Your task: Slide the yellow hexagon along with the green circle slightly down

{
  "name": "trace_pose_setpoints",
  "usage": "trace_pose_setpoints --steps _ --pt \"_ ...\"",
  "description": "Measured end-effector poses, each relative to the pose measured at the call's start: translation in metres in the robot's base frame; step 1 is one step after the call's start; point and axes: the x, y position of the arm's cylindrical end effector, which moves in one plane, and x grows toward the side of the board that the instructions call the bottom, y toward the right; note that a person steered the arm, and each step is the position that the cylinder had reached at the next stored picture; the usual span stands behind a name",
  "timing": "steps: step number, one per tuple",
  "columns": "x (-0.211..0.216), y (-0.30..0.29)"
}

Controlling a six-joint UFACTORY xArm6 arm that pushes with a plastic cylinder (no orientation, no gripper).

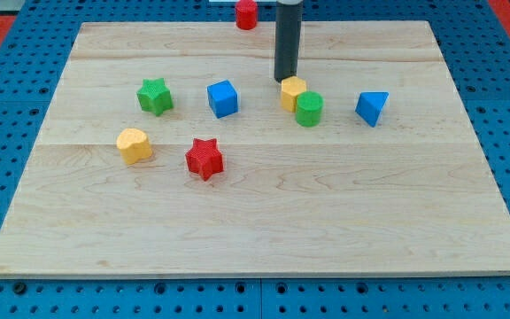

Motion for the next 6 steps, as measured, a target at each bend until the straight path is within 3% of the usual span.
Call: trace_pose_setpoints --steps 1,6 --pt "0.029 -0.003" --pt "0.049 0.064"
